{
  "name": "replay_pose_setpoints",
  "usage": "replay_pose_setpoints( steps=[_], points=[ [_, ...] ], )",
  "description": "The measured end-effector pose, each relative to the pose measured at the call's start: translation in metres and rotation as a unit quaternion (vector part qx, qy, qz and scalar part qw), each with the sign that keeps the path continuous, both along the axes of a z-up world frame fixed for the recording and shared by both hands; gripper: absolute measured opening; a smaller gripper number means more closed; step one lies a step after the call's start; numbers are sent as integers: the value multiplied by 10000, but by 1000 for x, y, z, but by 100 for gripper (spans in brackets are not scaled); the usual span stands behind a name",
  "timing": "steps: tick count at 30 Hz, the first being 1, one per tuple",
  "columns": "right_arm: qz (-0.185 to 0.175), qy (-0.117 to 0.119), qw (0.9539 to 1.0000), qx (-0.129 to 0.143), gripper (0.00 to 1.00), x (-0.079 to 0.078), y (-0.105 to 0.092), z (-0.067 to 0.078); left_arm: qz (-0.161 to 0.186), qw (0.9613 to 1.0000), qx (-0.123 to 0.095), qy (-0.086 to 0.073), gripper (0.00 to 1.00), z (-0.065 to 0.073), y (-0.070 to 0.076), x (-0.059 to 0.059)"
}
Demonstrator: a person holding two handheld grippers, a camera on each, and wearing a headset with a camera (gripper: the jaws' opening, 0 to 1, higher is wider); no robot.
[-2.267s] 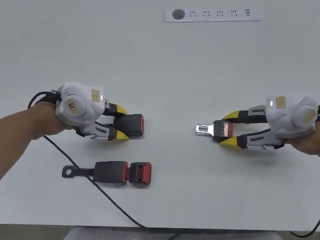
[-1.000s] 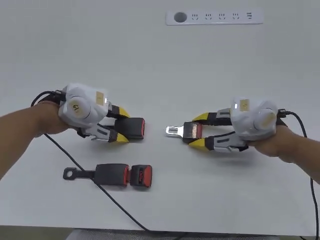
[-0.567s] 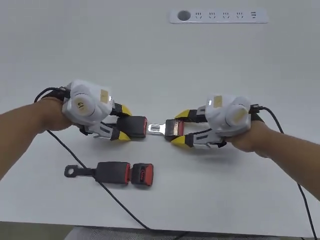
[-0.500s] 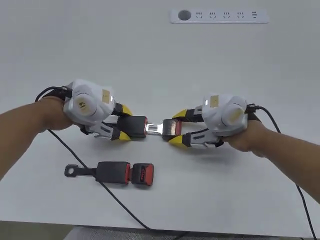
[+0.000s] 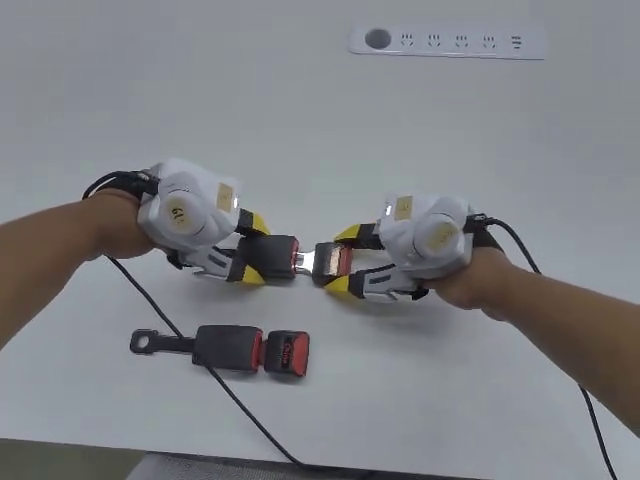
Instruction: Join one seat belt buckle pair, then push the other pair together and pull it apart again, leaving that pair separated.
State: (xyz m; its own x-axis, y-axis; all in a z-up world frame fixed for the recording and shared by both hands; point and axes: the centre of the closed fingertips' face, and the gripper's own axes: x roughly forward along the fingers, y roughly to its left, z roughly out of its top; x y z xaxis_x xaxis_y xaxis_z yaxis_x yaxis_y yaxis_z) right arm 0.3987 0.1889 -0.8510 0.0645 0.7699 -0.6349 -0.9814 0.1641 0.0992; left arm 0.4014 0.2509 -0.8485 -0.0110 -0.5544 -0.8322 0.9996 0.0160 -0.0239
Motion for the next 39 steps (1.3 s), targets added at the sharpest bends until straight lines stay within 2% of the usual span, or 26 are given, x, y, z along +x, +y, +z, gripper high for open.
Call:
replay_pose_setpoints(
  steps=[11,13,16,26,39],
  points=[
    [116,-8,9999,-124,35,1,15,-1,-137,9999,44,19,34,0,-1,1],
    [-7,53,9999,-119,35,2,16,-1,-143,9999,29,19,34,0,-1,2],
    [-74,-24,9997,-237,35,2,19,-1,-147,9999,-1,21,34,0,-1,2],
    [-75,-85,9989,-460,35,5,20,-1,-176,9998,42,7,35,-1,0,2],
    [-81,-175,9983,-554,35,6,19,-2,-171,9998,69,6,35,0,-1,1]
  ],
)
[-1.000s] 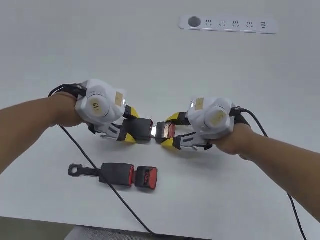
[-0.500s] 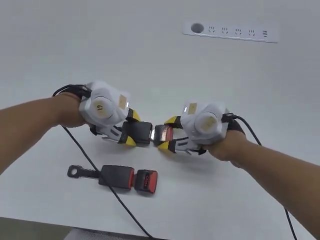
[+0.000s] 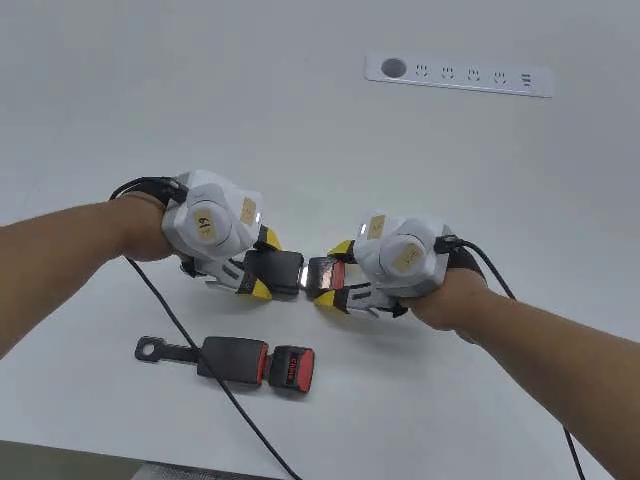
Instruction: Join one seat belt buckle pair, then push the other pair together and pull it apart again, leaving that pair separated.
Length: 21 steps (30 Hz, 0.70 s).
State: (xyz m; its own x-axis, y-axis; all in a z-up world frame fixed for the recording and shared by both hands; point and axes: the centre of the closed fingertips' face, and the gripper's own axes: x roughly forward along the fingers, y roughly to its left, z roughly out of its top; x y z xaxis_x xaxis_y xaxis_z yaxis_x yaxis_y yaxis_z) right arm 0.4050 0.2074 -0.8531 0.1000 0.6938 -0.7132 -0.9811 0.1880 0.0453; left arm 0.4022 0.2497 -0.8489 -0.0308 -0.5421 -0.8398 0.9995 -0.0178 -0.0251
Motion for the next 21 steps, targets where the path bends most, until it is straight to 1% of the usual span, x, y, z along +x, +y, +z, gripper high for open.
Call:
replay_pose_setpoints(
  steps=[4,7,11,15,17,21],
  points=[
    [3,-14,10000,-11,35,0,0,0,15,10000,-3,6,35,0,0,-1],
    [-5,-20,10000,19,35,0,-1,0,67,9999,-100,33,35,1,2,0],
    [-3,-30,10000,78,35,0,-1,0,67,9999,-155,36,35,1,2,0],
    [24,-61,9999,84,35,-1,-3,1,160,9994,-315,51,35,2,2,-1],
    [13,-67,9999,93,35,-1,-9,1,260,9988,-415,72,35,2,3,-1],
    [-24,-51,9998,165,35,-1,-18,1,268,9982,-527,84,35,3,3,-1]
  ],
)
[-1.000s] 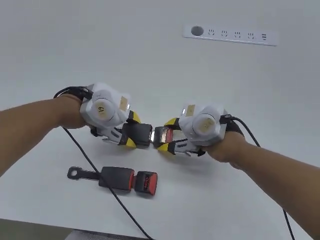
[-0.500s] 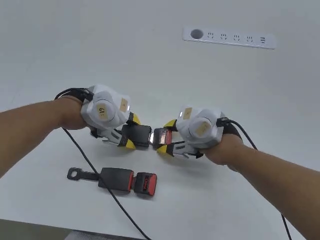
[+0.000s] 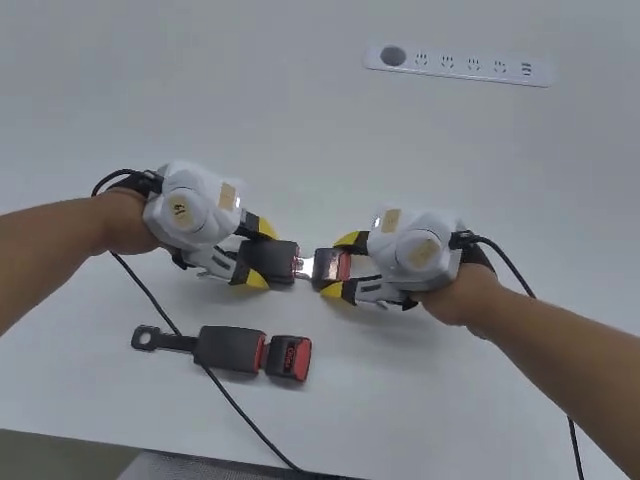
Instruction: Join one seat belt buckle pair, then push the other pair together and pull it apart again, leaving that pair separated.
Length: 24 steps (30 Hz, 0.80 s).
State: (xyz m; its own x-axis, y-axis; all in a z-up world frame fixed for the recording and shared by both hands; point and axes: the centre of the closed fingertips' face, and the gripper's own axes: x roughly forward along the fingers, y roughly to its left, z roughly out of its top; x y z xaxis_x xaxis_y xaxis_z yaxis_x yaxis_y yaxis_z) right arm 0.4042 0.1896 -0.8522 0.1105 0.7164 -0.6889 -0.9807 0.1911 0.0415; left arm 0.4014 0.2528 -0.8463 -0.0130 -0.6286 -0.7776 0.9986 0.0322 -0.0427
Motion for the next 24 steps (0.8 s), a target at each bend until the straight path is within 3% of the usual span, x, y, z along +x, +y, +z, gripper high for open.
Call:
replay_pose_setpoints(
  steps=[6,14,24],
  points=[
    [55,-33,10000,48,36,0,1,0,100,9999,-113,48,36,0,-1,1],
    [-25,-16,9999,106,36,-1,-27,0,249,9991,-328,87,36,1,-2,2],
    [-136,-41,9997,202,36,-3,-59,1,276,9989,-371,82,36,1,-4,1]
  ],
)
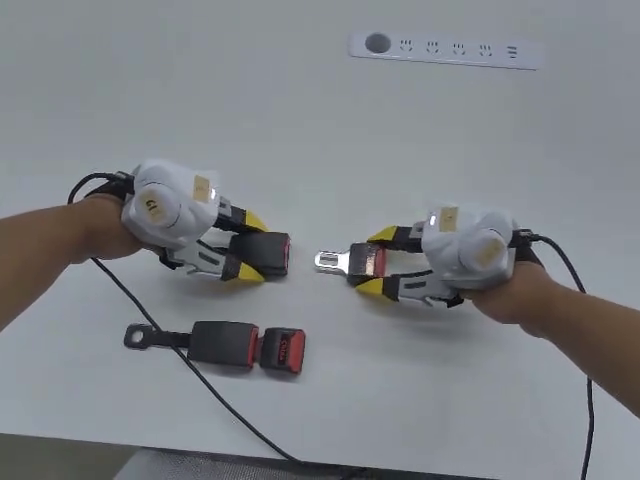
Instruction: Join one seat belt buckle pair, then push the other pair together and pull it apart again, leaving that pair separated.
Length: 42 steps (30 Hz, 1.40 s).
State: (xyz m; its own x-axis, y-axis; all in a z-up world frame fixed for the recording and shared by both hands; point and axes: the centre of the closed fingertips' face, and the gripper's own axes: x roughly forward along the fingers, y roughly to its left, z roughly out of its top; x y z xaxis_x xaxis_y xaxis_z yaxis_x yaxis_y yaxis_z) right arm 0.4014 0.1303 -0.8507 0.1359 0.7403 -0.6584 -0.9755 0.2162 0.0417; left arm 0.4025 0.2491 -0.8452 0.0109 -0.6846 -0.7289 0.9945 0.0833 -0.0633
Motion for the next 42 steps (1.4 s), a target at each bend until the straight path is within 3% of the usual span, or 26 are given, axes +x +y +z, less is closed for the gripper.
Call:
replay_pose_setpoints(
  steps=[11,23,31,35,37,39,42],
  points=[
    [-115,-3,9999,-8,37,-1,-37,-2,51,10000,-21,9,36,0,-1,-1],
    [-207,0,9997,-91,37,-4,-78,-1,-98,9999,142,-7,36,-1,-2,-1],
    [-312,43,9995,-90,37,-6,-86,2,-67,9997,228,-5,36,-1,-2,-1],
    [-378,111,9992,-92,38,-5,-84,4,184,9994,230,192,37,1,-4,0],
    [-434,128,9989,-136,43,-6,-82,5,220,9990,296,258,38,2,-6,0],
    [-622,248,9977,-124,59,-7,-83,3,94,9984,510,217,40,2,-4,-3],
    [-914,97,9958,-16,67,-2,-80,11,149,9981,566,208,50,6,-5,-6]
  ],
)
